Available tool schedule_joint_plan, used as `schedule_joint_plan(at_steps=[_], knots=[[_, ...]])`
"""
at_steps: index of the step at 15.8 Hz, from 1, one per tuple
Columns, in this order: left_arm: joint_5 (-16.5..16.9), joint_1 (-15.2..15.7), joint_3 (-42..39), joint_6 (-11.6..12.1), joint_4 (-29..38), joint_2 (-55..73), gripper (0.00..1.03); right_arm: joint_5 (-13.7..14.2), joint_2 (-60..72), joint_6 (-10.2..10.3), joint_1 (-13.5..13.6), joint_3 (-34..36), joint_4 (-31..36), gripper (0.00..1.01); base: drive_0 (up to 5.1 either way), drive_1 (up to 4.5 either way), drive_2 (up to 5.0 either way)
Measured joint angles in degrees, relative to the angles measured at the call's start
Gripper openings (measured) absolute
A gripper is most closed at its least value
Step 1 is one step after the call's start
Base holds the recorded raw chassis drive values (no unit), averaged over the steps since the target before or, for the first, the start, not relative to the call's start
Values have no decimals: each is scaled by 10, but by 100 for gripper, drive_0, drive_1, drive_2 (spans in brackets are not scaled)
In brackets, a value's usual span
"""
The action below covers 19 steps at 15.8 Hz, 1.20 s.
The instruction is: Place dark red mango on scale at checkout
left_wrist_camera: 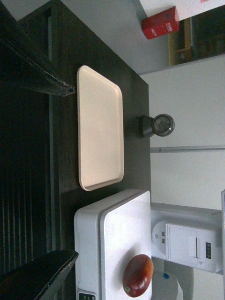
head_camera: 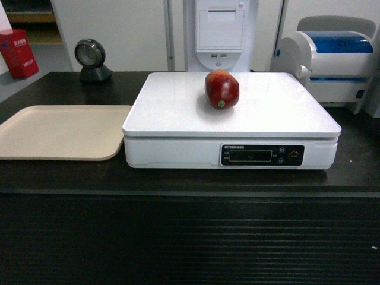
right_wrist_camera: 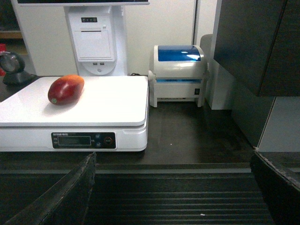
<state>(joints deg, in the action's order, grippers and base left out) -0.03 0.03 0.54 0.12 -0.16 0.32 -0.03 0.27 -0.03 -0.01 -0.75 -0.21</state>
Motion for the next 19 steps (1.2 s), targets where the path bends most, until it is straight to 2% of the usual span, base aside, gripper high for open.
schedule_joint_plan(at_steps=[19], knots=[[0, 0, 0, 0, 1, 0, 98, 0, 0, 0, 0, 0, 2, 98, 0, 0, 0]])
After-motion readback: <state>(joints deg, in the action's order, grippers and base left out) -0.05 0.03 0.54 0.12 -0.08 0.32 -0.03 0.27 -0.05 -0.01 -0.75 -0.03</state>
